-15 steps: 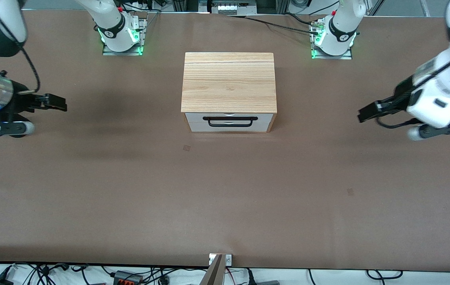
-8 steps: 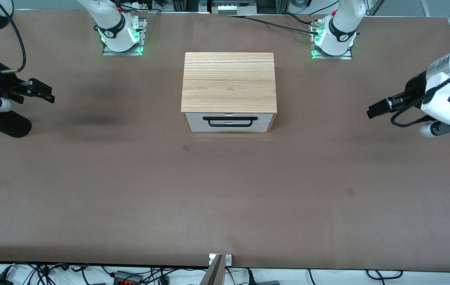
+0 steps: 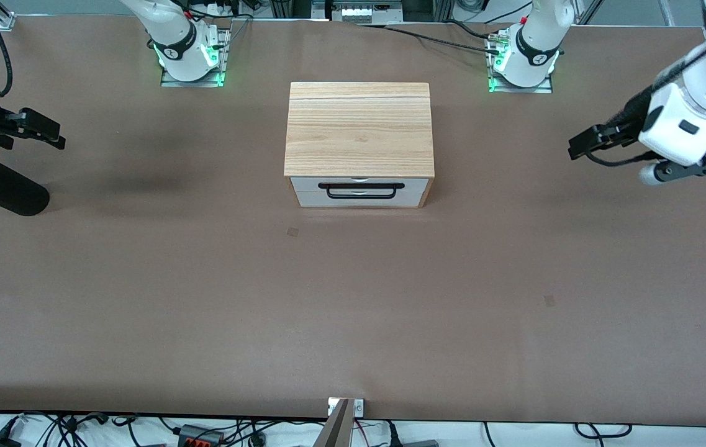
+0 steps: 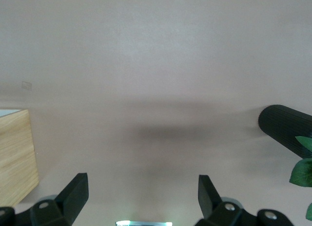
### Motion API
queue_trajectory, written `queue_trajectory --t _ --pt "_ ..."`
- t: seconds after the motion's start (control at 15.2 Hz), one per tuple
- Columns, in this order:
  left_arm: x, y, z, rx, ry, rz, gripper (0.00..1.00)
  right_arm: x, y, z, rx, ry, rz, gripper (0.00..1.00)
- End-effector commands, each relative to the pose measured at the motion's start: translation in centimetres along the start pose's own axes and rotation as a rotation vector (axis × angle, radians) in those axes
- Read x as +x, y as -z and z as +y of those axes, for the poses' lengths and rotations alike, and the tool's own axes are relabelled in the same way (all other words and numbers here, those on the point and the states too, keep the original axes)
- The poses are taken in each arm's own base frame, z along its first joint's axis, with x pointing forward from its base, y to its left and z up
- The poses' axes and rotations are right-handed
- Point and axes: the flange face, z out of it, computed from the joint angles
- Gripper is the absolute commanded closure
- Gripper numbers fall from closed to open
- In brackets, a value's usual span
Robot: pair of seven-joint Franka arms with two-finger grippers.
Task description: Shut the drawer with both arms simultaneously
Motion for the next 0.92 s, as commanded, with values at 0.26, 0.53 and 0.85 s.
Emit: queue_trajectory --t 0.26,0.53,0.85 --pt "-3.4 -1.6 -3.5 0.038 -0.18 0.078 0.0 0.8 0.5 0.6 0.034 -0.062 0.021 0.0" --pt "-4.3 -2.0 -4.5 0.027 -0.163 0.053 0.0 1.2 0.0 0.3 0.033 -0.06 0.028 0.0" --pt "-3.7 -1.7 -4.5 0.011 -0.189 0.08 0.0 1.2 0.1 0.0 0.033 -0.054 0.03 0.0"
